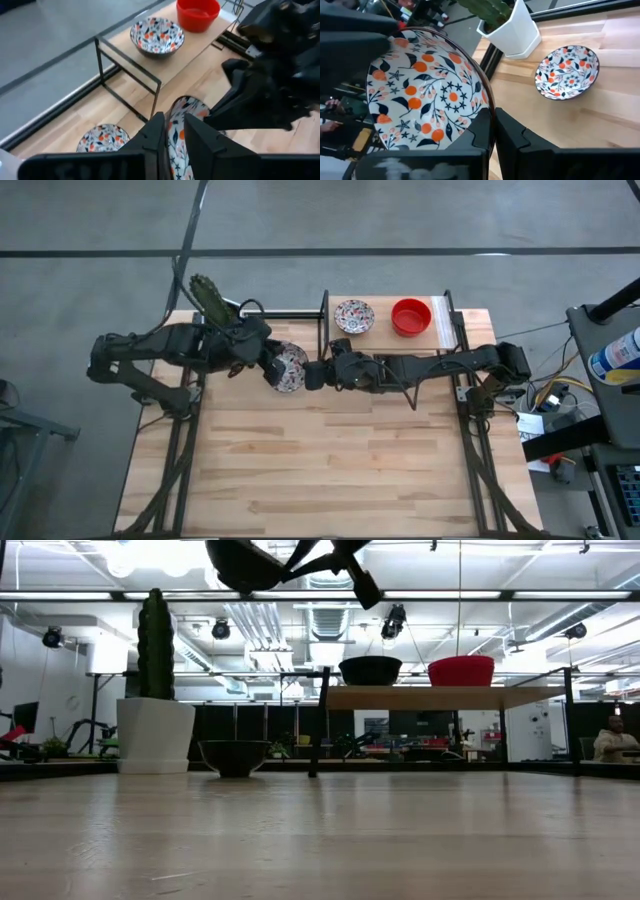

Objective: Pick & Place Mini bowls
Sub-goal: Stack the white patterned bowl on top of the other white patterned bowl on the shelf

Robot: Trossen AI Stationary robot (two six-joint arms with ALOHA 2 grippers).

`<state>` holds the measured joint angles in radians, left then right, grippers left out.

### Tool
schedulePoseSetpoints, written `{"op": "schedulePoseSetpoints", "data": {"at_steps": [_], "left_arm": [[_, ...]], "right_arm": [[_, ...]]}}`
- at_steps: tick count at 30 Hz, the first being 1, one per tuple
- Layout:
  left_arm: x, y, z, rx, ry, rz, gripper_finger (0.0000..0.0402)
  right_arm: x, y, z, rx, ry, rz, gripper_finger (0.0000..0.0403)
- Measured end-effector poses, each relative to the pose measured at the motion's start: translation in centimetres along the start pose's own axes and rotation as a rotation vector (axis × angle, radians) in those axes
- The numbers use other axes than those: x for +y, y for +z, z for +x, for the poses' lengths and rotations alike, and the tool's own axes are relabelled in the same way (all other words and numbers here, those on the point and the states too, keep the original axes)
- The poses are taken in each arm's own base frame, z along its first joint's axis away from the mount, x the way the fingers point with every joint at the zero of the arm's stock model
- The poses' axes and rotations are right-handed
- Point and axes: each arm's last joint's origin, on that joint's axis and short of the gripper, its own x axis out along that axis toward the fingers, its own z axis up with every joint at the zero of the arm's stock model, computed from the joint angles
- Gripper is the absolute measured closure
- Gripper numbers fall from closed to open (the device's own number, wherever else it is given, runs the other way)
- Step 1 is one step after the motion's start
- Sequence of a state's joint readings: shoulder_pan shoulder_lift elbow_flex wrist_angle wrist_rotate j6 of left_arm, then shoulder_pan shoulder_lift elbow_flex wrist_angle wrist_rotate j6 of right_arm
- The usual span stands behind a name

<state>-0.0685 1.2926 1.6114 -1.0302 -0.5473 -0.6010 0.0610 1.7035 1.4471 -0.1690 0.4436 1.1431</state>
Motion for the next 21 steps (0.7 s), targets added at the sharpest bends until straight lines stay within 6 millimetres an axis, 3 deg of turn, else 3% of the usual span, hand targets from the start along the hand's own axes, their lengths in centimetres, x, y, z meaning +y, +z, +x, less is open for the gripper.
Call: {"op": "schedulePoseSetpoints", "data": {"at_steps": [10,21], "left_arm": [[0.5,2.0,-2.4,-0.08,-0.026,0.017,0.0333],[1.4,1.8,-4.0,-0.077,-0.075,-0.052,0.0333]], "right_arm": [[-0.3,2.2,-0.3,-0.008,0.008,-0.016,0.0395],[-3.2,9.9,-4.3,-0.074,-0.164,-0.003,0.0395]]}}
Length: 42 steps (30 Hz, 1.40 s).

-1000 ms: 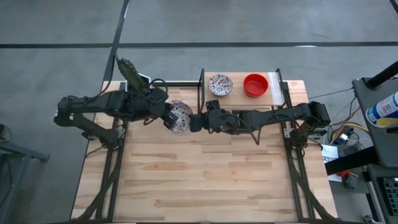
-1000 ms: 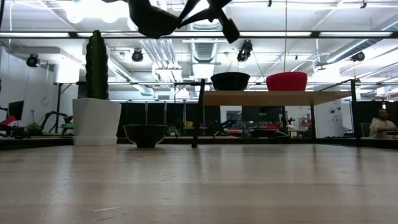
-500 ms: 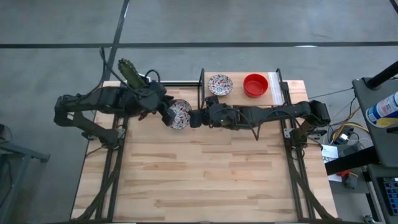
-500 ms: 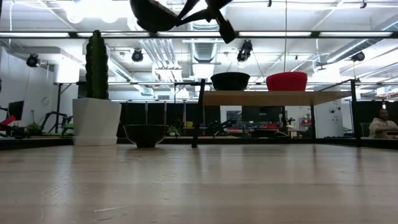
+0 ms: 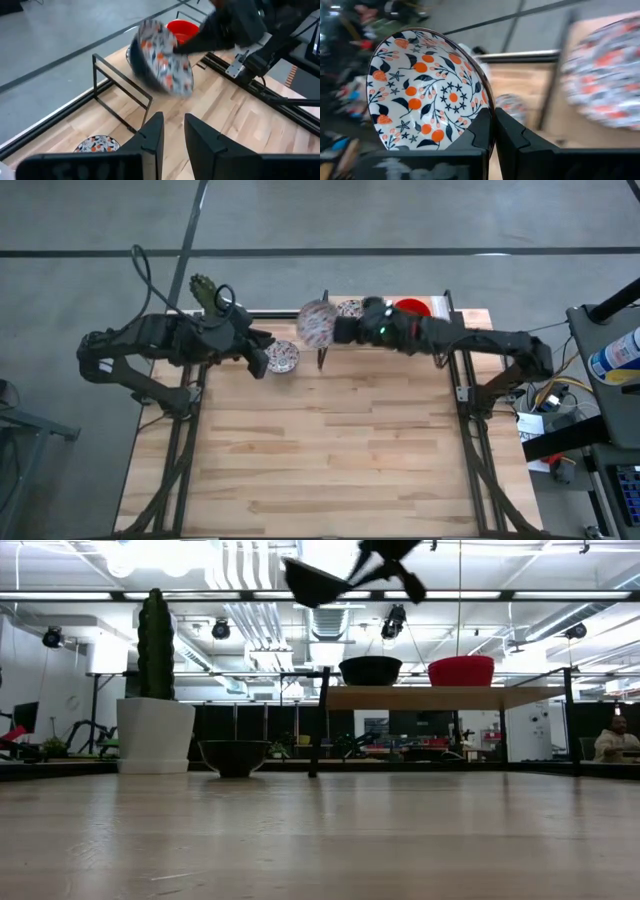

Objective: Pick & Place Mini bowls
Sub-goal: Stack the white patterned bowl on top of the other white patterned bowl on the shelf

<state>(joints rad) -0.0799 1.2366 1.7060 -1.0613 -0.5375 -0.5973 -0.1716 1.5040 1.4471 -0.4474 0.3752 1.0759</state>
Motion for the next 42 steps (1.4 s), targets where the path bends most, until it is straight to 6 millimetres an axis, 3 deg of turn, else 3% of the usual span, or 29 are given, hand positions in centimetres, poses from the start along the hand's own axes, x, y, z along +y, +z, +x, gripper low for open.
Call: {"op": "schedulePoseSetpoints", "data": {"at_steps": [6,16,22,42], "left_arm": [[0.0,-0.2,0.1,0.008,0.0,-0.009,0.0333],[0.0,-0.4,0.1,0.04,-0.027,-0.02,0.0333],[0.0,-0.8,0.2,0.066,-0.028,-0.017,0.0333],[0.0,-1.0,0.3,0.076,-0.021,-0.009,0.0333]], "right_arm": [[-3.1,4.0,-1.0,0.017,-0.114,0.052,0.0394],[-8.4,8.3,0.6,0.14,-0.267,0.191,0.0394],[-10.2,9.0,1.5,0.203,-0.326,0.237,0.0394],[-10.8,8.3,2.6,0.28,-0.358,0.236,0.0383]]}}
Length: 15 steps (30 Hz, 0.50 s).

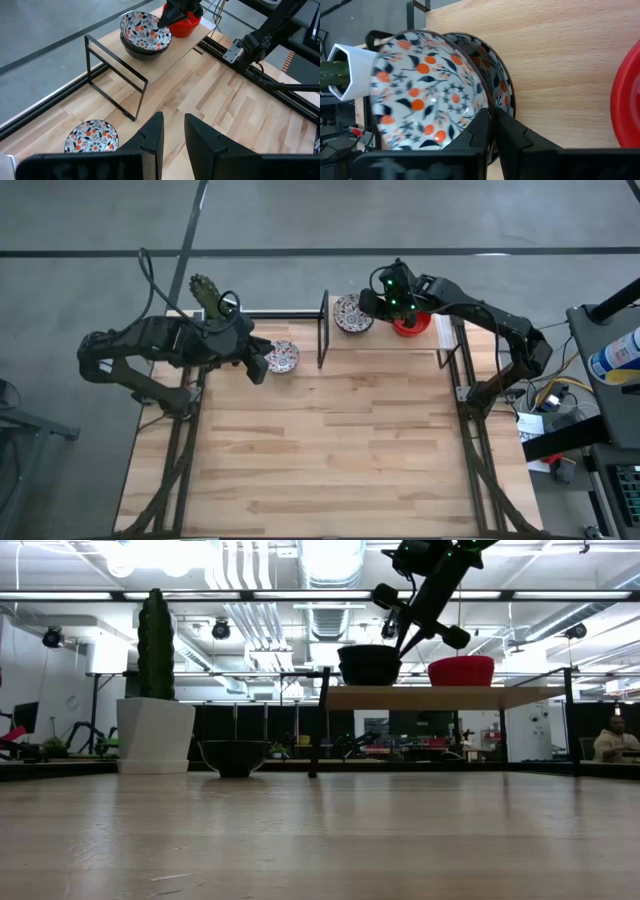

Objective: Pick & Place Mini bowls
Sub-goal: Stack the white patterned bowl on top of the other white patterned bowl on the shelf

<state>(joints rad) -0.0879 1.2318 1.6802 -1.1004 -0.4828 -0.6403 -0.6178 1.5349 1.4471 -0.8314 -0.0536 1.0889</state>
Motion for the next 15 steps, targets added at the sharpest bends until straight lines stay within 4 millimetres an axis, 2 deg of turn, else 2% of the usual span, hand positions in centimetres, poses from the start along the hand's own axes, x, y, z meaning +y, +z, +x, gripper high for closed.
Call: {"op": "schedulePoseSetpoints", "data": {"at_steps": [15], "left_arm": [[0.0,0.0,0.0,0.0,0.0,0.007,0.0333]], "right_arm": [[0.01,0.0,-0.15,-0.003,0.004,-0.023,0.0318]]}}
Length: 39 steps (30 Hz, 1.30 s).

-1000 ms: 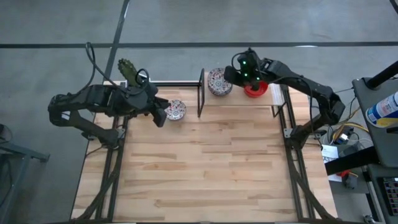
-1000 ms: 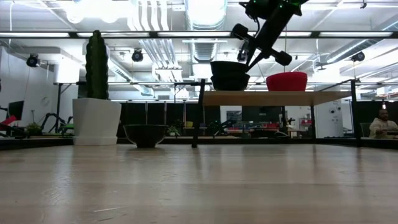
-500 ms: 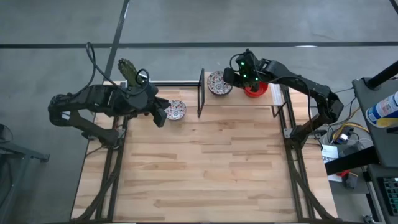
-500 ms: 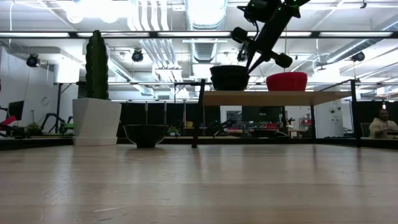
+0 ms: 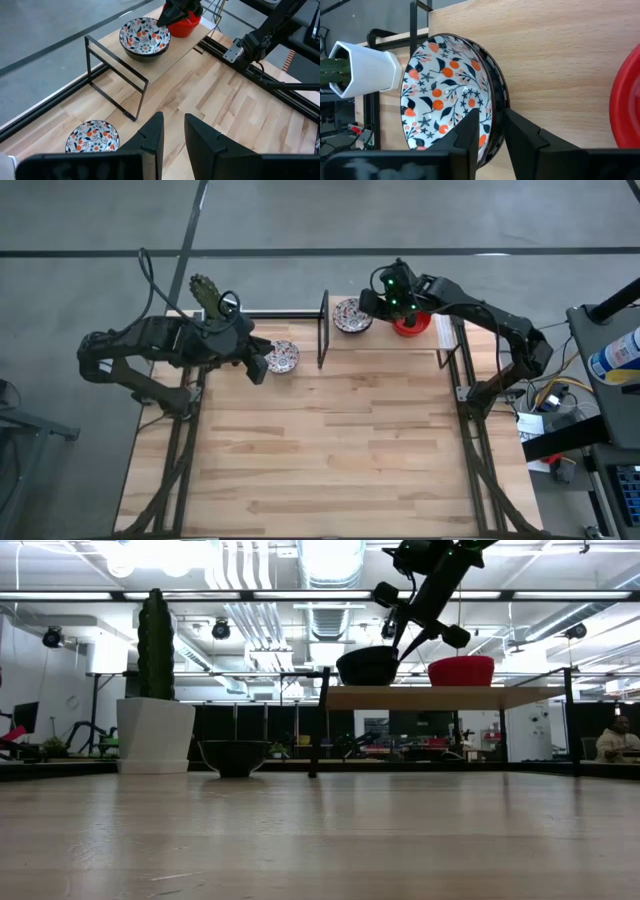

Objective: Pick & Place Mini bowls
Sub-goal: Stack the white patterned bowl on top of the other white patterned bowl on the shelf, then stack the white patterned bowl on top of the other white patterned bowls on the shelf

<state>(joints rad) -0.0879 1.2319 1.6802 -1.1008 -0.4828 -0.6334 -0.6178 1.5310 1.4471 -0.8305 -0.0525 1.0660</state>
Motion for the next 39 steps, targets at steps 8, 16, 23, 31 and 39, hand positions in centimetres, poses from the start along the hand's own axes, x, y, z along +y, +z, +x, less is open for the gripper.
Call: {"op": "schedulePoseSetpoints", "data": {"at_steps": [8,16,23,31,39], "left_arm": [[0.1,-0.2,0.0,0.014,0.011,0.01,0.0333],[0.3,-0.4,0.0,0.038,0.029,0.026,0.0333],[0.5,-1.3,0.7,0.083,0.062,0.057,0.0333],[0.6,-3.9,3.2,0.205,0.087,0.097,0.0333],[1.5,-6.5,5.7,0.294,0.171,0.091,0.0333]], "right_arm": [[0.0,0.0,-0.5,-0.007,0.01,-0.041,0.0283],[0.4,0.1,-1.8,-0.03,0.046,-0.066,0.0271],[1.5,-0.9,-3.2,-0.031,0.099,-0.138,0.0271],[4.0,-3.7,-4.9,-0.032,0.192,-0.254,0.0271],[7.0,-7.4,-8.2,-0.092,0.327,-0.388,0.0271]]}}
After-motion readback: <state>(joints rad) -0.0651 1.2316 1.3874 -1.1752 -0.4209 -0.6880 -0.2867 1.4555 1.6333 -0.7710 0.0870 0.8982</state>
